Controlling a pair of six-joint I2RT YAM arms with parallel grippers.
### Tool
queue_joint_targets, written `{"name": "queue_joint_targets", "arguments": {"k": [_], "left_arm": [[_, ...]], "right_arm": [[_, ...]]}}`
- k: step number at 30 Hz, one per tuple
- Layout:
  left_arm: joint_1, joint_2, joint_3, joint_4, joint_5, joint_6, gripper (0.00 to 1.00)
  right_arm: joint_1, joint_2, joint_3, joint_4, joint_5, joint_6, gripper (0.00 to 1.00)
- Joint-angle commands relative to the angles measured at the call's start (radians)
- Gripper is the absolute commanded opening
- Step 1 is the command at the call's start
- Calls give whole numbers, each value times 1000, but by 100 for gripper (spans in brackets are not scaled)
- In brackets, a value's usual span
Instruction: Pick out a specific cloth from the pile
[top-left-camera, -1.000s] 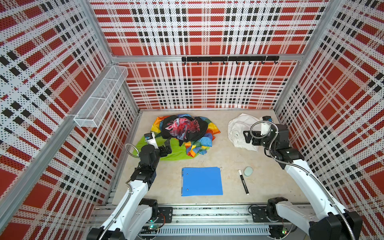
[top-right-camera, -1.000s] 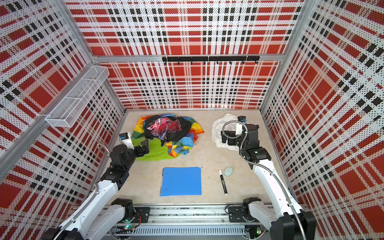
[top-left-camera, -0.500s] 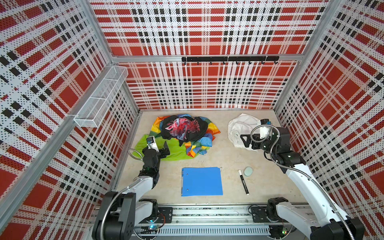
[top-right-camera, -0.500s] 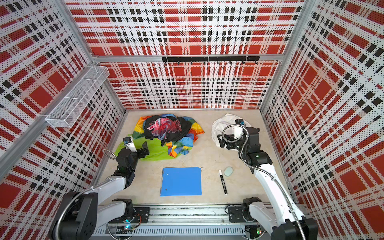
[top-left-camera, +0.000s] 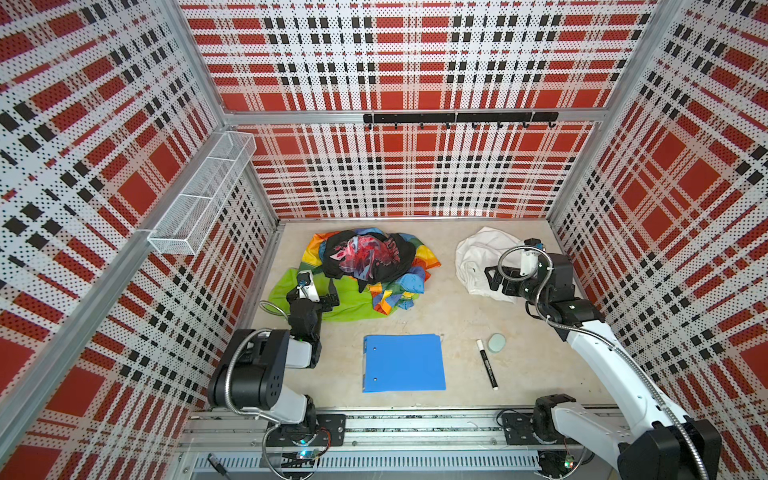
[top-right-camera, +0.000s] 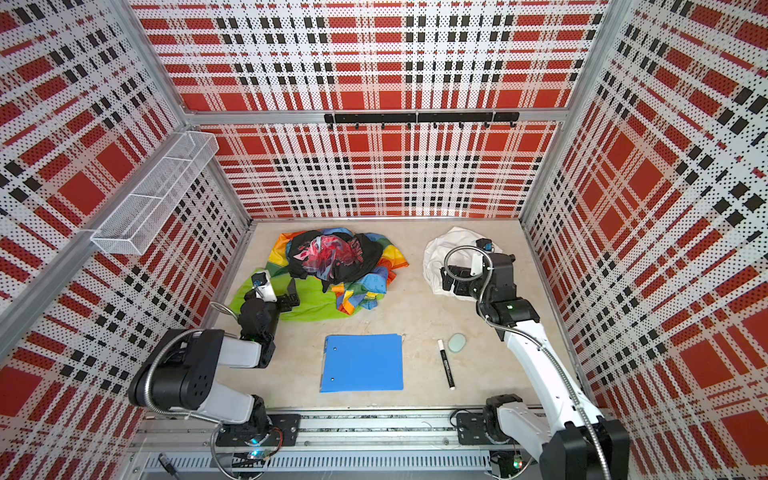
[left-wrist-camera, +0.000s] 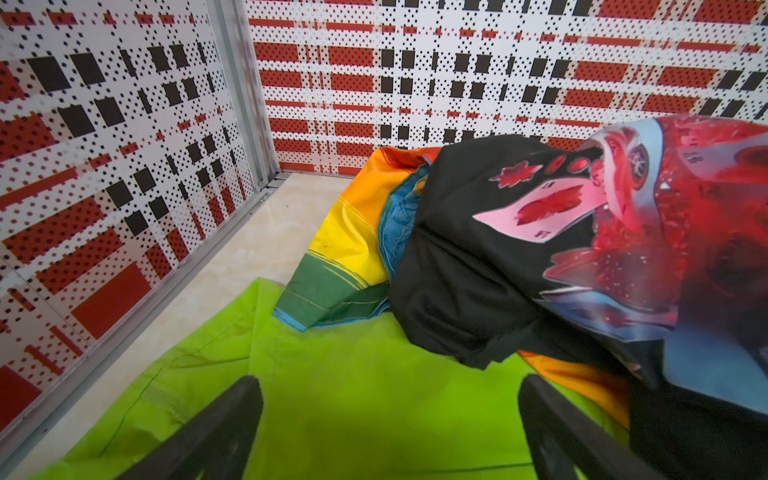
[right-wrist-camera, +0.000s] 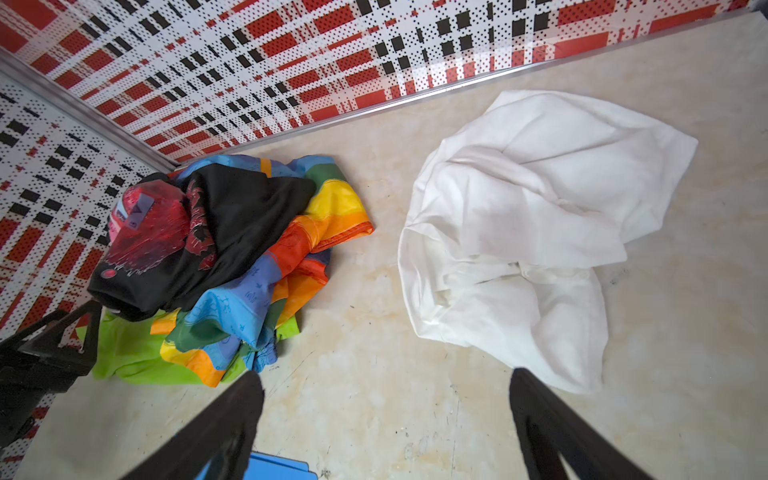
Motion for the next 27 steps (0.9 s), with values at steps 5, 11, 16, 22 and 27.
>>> {"name": "queue_joint_targets", "arguments": {"k": [5, 11, 16, 22, 27], "left_arm": [[25, 9, 49, 1, 55, 3, 99], [17, 13, 49, 8, 47, 8, 99], [-1, 15, 57, -4, 18, 28, 99], [-1, 14, 58, -6, 17, 27, 99], [-1, 15, 58, -6, 17, 27, 99]], "right_arm": [[-33, 15, -93, 172, 98, 32, 100], [-156, 49, -275, 459, 114, 31, 99], [-172, 154, -329, 635, 280, -96, 100], [-174, 296, -388, 906, 442, -194, 100], [-175, 401, -439, 1159, 415, -247, 100]]}}
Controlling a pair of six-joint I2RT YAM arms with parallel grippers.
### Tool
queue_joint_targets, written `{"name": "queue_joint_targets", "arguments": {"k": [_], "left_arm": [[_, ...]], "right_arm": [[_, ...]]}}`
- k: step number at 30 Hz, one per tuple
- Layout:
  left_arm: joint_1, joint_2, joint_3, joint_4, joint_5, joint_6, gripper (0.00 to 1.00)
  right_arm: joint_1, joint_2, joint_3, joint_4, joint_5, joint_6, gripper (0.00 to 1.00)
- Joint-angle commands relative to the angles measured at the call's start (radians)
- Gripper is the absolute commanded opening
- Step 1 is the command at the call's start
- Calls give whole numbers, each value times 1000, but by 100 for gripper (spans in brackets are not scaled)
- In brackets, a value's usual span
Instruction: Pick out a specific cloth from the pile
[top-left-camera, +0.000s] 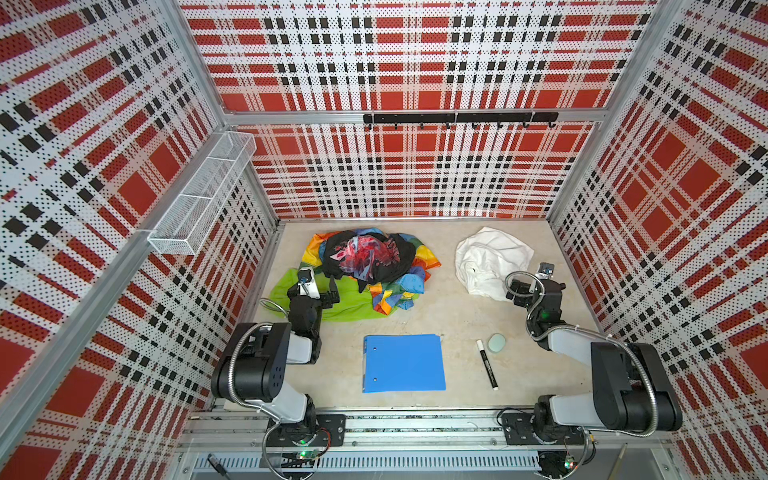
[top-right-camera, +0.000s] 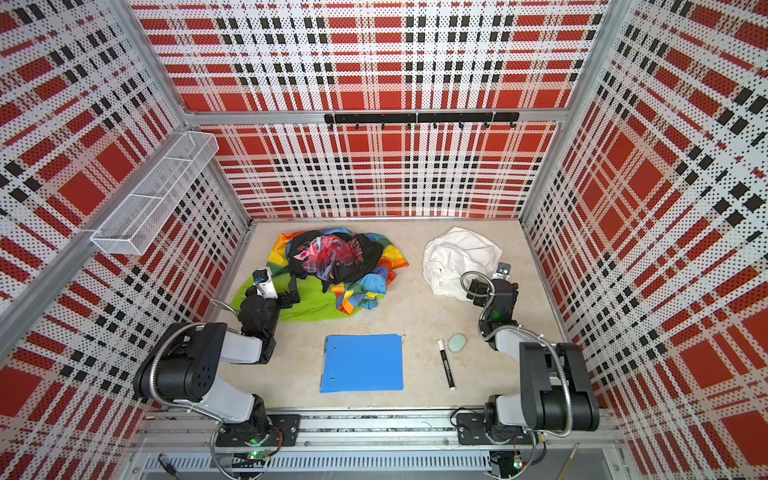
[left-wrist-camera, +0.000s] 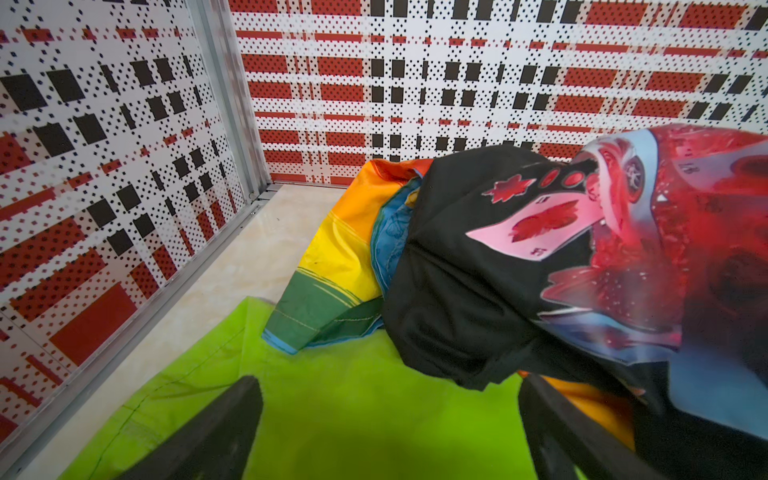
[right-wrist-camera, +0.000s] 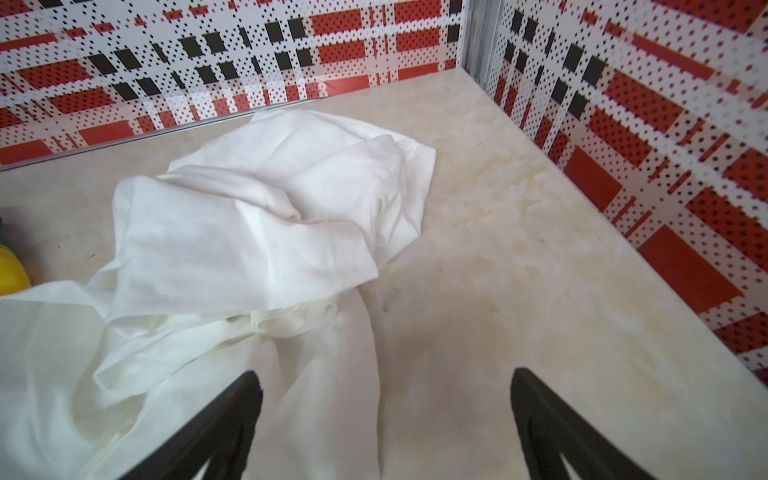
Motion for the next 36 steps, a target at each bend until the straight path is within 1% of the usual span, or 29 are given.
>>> {"name": "queue_joint_targets", "arguments": {"k": [1, 2, 3, 4, 5, 6, 8, 11, 13, 14, 15, 16, 17, 19, 21, 22, 23, 24, 26, 27, 29, 31, 32, 33, 35, 36], "left_arm": [[-5, 4, 19, 4, -5, 8, 99], [-5, 4, 19, 4, -6, 9, 99], [-6, 4, 19, 5, -6, 8, 99], [-5, 4, 18, 4, -6, 8, 99], [-6, 4, 18, 4, -6, 8, 99], [-6, 4, 18, 4, -6, 8, 99], [-5, 4, 19, 4, -5, 8, 99], [-6, 4, 18, 4, -6, 8, 99], [-6, 5, 19, 4, -6, 8, 99], [-6, 4, 18, 4, -6, 8, 99], [-6, 4, 17, 4, -7, 8, 99], [-6, 4, 19, 5, -7, 9, 99], [-6, 4, 19, 5, -7, 8, 99], [-4, 4, 19, 4, -5, 8, 99], [-7, 3, 17, 4, -5, 10, 99], [-3, 2, 16, 6, 27, 16, 99], [1, 0, 14, 5, 93, 30, 99], [8, 0, 13, 10, 135, 37, 99], [15, 3, 15, 8, 154, 34, 99], [20, 1, 17, 2, 161, 30, 99], [23, 2, 19, 0, 159, 25, 99], [22, 2, 20, -2, 159, 24, 99], [22, 2, 20, -2, 160, 25, 99], [22, 2, 20, -2, 159, 25, 99], [22, 2, 20, -2, 159, 25, 99], [23, 2, 20, -1, 156, 24, 99]], "right_arm": [[-3, 46, 3, 222, 44, -66, 100], [-3, 51, -2, 240, 51, -80, 100], [-6, 58, -19, 307, 52, -82, 100], [-12, 59, -32, 324, 22, -83, 100], [-13, 70, -46, 350, 18, -89, 100], [-11, 82, -66, 414, 5, -104, 100], [-4, 78, -81, 433, -16, -113, 100], [3, 91, -122, 520, -36, -130, 100], [21, 139, -153, 632, -82, -176, 100], [33, 145, -163, 662, -73, -190, 100], [38, 118, -161, 605, -66, -186, 100], [38, 121, -162, 615, -59, -183, 100], [38, 142, -166, 667, -42, -183, 100], [38, 124, -159, 615, 38, -146, 100], [36, 142, -168, 671, 40, -149, 100], [36, 135, -165, 654, 41, -147, 100], [36, 129, -163, 632, 44, -142, 100], [35, 136, -166, 656, 39, -147, 100], [35, 131, -166, 646, 39, -143, 100], [30, 130, -176, 666, 20, -145, 100], [-5, 133, -219, 752, -196, -172, 100], [-11, 139, -233, 786, -304, -206, 100], [-11, 138, -224, 768, -327, -217, 100], [-11, 135, -204, 725, -324, -217, 100], [-11, 135, -142, 603, -231, -176, 100], [-11, 134, -148, 610, -195, -168, 100]]}}
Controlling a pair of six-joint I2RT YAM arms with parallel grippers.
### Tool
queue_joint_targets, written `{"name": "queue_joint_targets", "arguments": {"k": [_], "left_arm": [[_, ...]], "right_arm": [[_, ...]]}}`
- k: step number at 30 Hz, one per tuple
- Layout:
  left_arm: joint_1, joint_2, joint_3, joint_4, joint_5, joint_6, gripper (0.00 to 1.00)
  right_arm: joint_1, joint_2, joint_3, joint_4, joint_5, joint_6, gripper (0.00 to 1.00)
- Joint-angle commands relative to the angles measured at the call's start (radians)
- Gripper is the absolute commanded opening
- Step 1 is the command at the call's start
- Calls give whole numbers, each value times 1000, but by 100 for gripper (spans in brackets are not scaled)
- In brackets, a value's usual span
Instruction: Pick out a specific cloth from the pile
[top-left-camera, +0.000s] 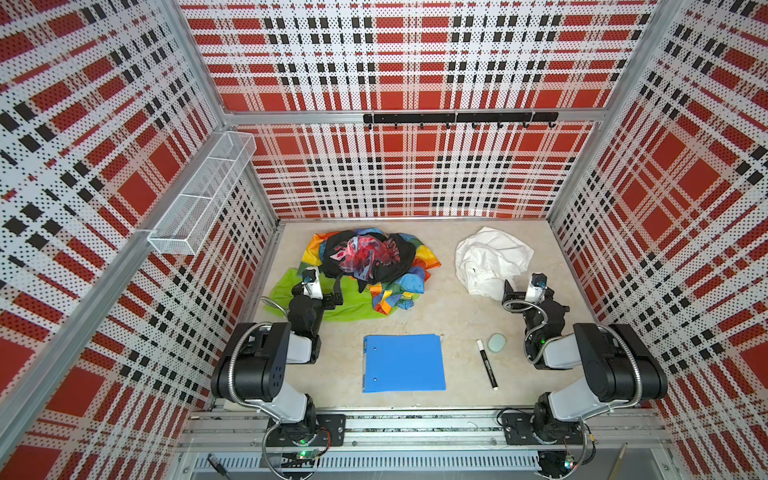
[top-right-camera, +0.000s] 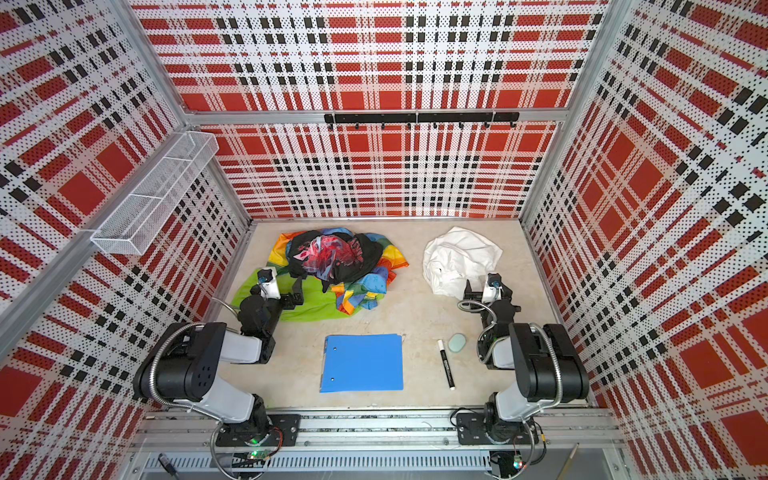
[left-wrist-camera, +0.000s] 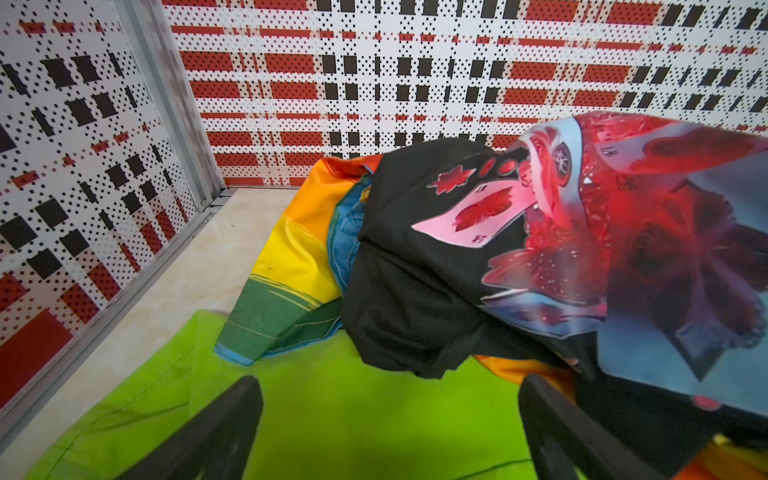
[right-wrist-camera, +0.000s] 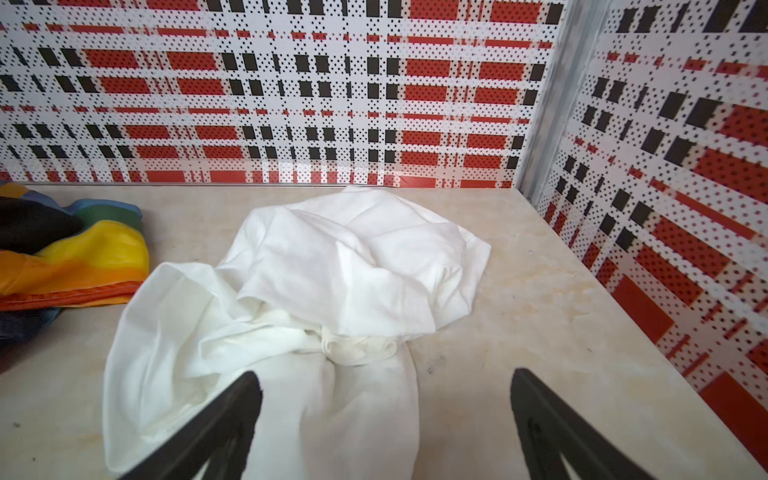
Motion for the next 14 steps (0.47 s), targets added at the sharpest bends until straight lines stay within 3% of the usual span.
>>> {"name": "queue_joint_targets", "arguments": {"k": [1, 5, 14], "left_arm": [[8, 2, 20, 3, 16, 5, 99], [-1, 2, 20, 3, -77, -17, 99], [-3, 2, 21, 2, -81, -15, 99]], "right_arm": [[-3, 7, 35, 7, 17, 13, 100], [-3, 2, 35, 0, 19, 10, 100], [2, 5, 38, -5, 28, 10, 100]]}}
